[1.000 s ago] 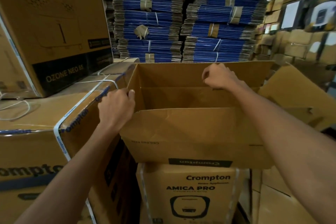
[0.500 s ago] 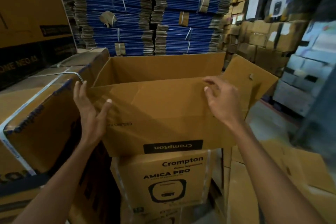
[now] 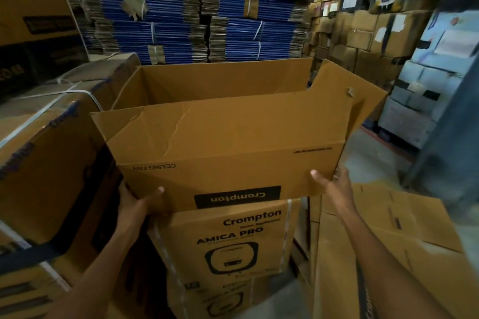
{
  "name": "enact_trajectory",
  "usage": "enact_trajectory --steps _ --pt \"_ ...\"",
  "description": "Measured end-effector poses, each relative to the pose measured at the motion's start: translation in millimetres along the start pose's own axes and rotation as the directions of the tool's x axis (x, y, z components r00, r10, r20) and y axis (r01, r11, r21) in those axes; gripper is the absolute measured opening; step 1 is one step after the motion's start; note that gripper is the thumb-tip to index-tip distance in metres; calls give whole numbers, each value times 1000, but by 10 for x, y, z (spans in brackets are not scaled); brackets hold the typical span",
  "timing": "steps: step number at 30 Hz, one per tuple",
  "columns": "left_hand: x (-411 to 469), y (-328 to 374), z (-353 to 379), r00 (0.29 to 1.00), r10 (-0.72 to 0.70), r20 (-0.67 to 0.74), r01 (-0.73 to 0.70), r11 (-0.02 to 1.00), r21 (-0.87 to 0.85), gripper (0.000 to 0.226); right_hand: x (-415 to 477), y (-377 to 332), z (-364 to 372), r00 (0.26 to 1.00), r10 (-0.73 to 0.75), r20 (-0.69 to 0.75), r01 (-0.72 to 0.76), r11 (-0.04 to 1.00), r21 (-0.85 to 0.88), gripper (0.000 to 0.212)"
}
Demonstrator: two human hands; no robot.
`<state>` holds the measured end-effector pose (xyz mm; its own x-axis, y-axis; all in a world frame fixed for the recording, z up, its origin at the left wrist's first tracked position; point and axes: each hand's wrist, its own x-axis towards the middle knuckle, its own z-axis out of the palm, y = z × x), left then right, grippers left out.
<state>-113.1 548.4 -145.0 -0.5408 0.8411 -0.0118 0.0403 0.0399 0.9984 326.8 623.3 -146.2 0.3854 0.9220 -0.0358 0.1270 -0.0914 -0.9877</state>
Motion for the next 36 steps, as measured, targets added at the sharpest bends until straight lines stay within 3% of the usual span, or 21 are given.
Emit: enact_trajectory --steps 3,7,13,20,26,29,33,36 --pt "51 -175 -22 989 -123 87 118 991 65 110 114 63 14 995 49 82 -47 999 -23 89" --pt "160 -293 3 975 -208 85 203 977 67 124 201 98 50 992 54 113 -50 998 -36 94" --pt "77 -108 53 986 -159 43 159 987 19 108 236 17 -26 997 -21 77 19 999 27 76" --pt "125 448 -3 1000 -11 23 13 998 -53 72 384 -426 -94 987 -112 116 111 994 17 85" --pt "216 1081 -155 997 34 75 -38 998 53 81 553 -896 -122 978 -194 76 201 974 -102 97" --pt "234 1297 -215 995 -17 98 4 990 138 81 618 -1061 -96 969 -235 76 244 958 -150 88" --pt "272 1407 -295 989 -120 83 99 969 228 97 732 -1255 -55 974 -214 75 225 950 -215 76" --pt "315 1402 -283 993 -110 42 97 966 241 103 759 -1279 1 980 -186 67 197 950 -241 83"
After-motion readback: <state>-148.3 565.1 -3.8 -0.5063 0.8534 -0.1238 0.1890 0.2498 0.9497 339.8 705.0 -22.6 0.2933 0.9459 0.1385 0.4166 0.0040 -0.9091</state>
